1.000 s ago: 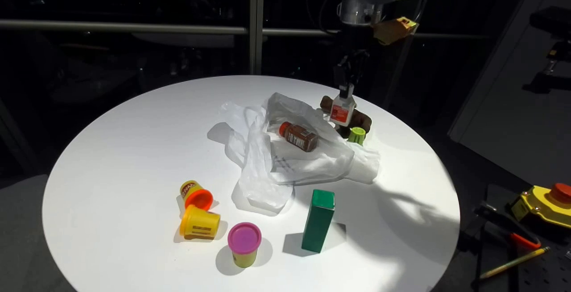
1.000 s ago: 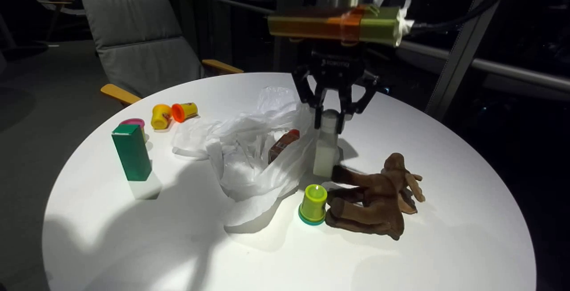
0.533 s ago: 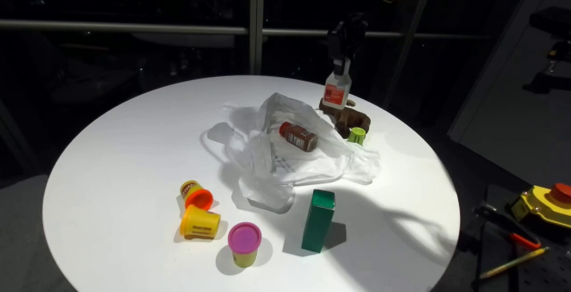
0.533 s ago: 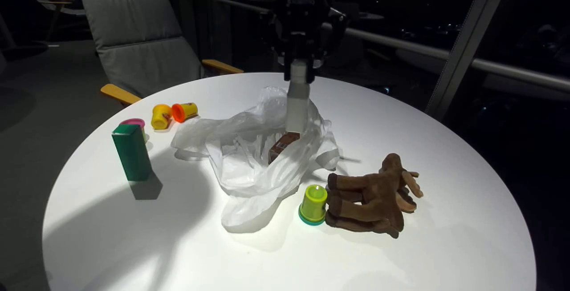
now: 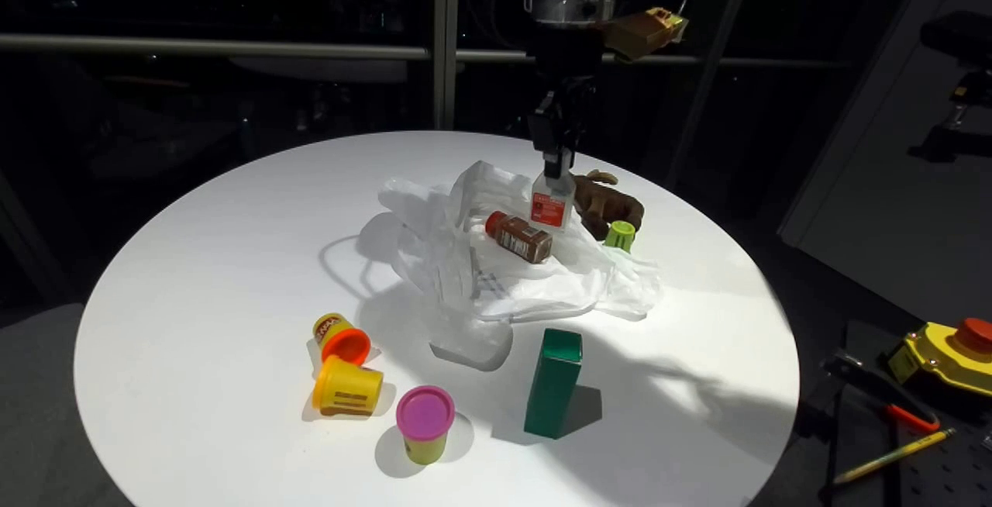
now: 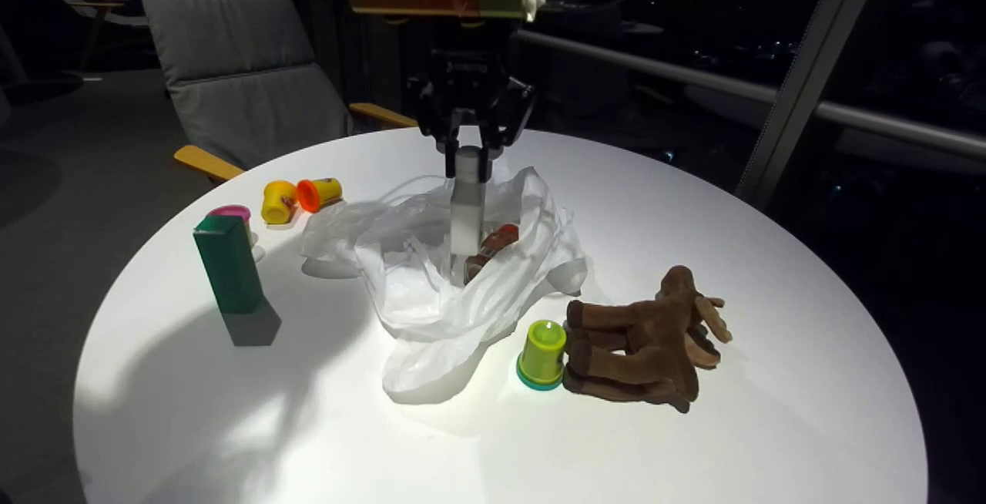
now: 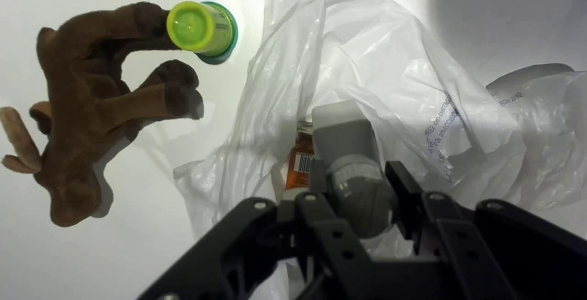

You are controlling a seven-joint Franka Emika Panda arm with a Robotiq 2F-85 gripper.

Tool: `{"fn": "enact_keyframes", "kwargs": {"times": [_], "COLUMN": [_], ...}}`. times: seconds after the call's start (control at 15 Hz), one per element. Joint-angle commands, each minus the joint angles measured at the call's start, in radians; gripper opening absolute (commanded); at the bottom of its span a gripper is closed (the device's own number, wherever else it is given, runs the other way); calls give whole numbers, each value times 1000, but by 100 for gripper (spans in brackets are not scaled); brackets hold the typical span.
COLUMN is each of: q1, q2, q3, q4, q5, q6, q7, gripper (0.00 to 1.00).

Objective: Put the objects inside the plastic

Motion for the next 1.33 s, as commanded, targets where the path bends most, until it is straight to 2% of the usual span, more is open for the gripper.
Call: {"fn": "enact_keyframes", "kwargs": {"times": [0.0,0.4,0.93,1.0,1.13,1.27], "q1": [8,37,50,55,54,51], "q2": [103,223,310,304,276,237], "q3": [11,-2,-3,-8,-9,-17], "q4": [105,214,283,282,274,255], "q5": [18,-22,-19,-31,-37,-46], "q6": [35,86,95,85,54,40], "q7": [16,40,35,35,25,26], "gripper": [12,12,14,62,67,83]}}
